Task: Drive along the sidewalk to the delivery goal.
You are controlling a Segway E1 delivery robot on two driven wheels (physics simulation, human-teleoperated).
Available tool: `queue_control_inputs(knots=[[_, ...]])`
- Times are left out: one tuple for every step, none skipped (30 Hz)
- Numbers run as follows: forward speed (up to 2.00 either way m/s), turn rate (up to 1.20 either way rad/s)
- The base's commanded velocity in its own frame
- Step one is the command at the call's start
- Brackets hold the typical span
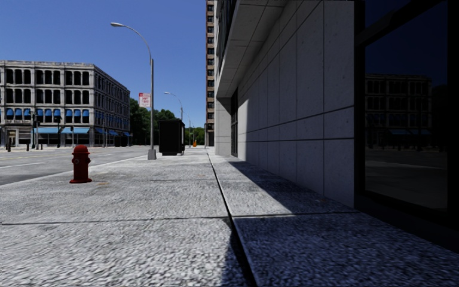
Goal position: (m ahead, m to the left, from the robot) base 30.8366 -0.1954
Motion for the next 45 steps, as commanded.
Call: queue_control_inputs(knots=[[2.0,0.0],[2.0,0.0],[2.0,0.0],[2.0,0.0],[2.0,0.0],[2.0,0.0],[2.0,0.0],[2.0,0.0],[2.0,0.22],[2.0,0.49],[2.0,1.2],[2.0,1.2],[2.0,1.2],[2.0,1.19],[2.0,0.27],[2.0,0.08],[2.0,0.08],[2.0,0.03],[2.0,0.01],[2.0,0.0],[2.0,0.0],[2.0,0.0],[2.0,0.0],[2.0,0.0],[2.0,0.0],[2.0,0.0],[2.0,0.0],[2.0,0.0],[2.0,0.0],[2.0,0.0],[2.0,0.0],[2.0,0.02],[2.0,0.84],[2.0,1.2],[2.0,1.2],[2.0,1.2],[2.0,0.69],[2.0,0.24],[2.0,0.24],[2.0,0.19],[2.0,0.18],[2.0,0.1],[2.0,0.0],[2.0,0.0],[2.0,0.0]])
